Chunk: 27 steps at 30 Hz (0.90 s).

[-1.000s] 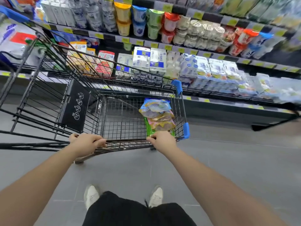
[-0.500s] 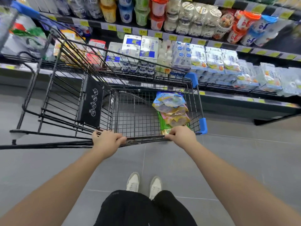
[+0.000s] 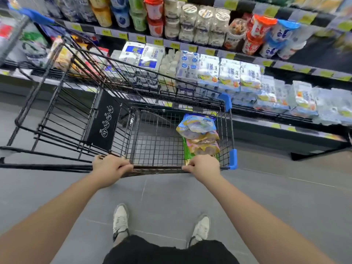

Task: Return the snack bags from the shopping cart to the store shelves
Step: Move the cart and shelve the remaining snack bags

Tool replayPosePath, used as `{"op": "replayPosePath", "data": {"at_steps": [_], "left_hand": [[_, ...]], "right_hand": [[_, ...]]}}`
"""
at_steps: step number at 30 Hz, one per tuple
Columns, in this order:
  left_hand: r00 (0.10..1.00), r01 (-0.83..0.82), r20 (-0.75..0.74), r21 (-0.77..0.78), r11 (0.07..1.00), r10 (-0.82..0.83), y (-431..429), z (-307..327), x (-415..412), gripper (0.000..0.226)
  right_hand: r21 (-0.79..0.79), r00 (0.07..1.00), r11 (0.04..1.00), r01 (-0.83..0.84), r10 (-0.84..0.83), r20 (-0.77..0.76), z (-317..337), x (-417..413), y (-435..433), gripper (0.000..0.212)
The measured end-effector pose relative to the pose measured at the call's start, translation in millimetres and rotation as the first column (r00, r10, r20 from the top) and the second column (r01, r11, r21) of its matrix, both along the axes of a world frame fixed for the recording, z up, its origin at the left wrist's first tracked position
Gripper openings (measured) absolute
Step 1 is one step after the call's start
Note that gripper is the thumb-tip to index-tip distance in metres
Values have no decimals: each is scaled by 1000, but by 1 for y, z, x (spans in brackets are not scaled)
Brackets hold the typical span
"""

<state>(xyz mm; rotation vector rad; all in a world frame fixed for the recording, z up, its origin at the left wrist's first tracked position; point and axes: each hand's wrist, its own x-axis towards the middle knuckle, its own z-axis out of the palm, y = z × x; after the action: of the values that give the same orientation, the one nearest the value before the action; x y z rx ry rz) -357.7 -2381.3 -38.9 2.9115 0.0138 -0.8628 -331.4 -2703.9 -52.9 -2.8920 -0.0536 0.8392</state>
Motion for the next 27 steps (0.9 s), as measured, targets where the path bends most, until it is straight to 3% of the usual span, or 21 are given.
{"op": "replayPosePath", "data": {"at_steps": [12, 27], "left_hand": [[1000, -13, -12, -18, 1000, 13, -139, 3, -21, 33], [999, -8, -37, -19, 1000, 7, -214, -3, -33, 33]], "right_hand": [[0, 999, 999, 47, -47, -23, 4, -22, -131, 39], [-10, 994, 994, 108, -108, -3, 3, -34, -207, 39]]}}
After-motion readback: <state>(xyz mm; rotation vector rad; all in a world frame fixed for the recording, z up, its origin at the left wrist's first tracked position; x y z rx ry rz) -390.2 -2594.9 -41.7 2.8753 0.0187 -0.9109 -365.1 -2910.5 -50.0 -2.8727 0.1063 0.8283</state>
